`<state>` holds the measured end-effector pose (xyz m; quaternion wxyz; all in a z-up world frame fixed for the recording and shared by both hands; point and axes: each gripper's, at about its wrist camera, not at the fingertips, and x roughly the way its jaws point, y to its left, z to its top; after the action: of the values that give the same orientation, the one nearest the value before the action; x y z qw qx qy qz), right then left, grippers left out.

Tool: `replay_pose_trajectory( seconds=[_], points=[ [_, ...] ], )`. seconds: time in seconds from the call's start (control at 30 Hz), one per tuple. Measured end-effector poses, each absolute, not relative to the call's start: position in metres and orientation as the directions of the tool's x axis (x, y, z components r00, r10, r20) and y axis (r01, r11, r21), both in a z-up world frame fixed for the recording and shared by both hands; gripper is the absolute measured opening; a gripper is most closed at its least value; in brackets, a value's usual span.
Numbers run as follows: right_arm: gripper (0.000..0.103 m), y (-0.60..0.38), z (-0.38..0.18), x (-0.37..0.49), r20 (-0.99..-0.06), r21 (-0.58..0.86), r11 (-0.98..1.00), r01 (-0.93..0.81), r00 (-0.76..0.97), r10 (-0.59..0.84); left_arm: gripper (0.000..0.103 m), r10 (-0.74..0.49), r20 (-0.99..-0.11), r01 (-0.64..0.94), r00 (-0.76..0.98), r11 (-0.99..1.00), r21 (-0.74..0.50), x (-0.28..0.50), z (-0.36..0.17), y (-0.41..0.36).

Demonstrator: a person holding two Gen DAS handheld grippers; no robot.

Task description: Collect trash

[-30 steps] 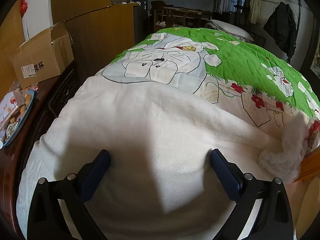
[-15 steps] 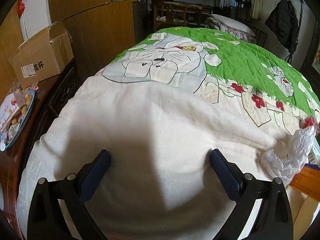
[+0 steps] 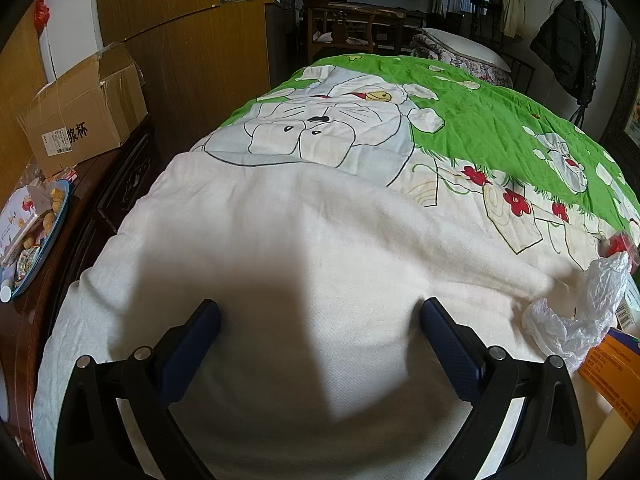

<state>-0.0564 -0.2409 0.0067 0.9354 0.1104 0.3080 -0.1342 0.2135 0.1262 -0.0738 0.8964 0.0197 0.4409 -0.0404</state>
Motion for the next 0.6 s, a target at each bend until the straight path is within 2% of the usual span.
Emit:
replay_pose_trajectory(
  seconds=[0.23, 0.53, 0.6],
  points=[
    [0.097, -0.2, -0.003, -0.048, -0.61, 0.159, 0.97, 0.186, 0.791, -0.052, 0.099, -0.055, -0.792, 0.09, 0.608, 0.996, 0.0, 0.214, -0.073, 0.126],
    [0.097, -0.205, -0.011, -0.051, -0.624, 0.229, 0.958, 0.173, 0.781, 0.008, 0.099, -0.054, -0.792, 0.089, 0.608, 0.996, 0.0, 0.214, -0.074, 0.126],
    [0.097, -0.212, -0.015, -0.052, -0.63, 0.242, 0.953, 0.183, 0.776, 0.012, 0.099, -0.031, -0.797, 0.05, 0.603, 0.999, -0.002, 0.213, -0.074, 0.124]
  ],
)
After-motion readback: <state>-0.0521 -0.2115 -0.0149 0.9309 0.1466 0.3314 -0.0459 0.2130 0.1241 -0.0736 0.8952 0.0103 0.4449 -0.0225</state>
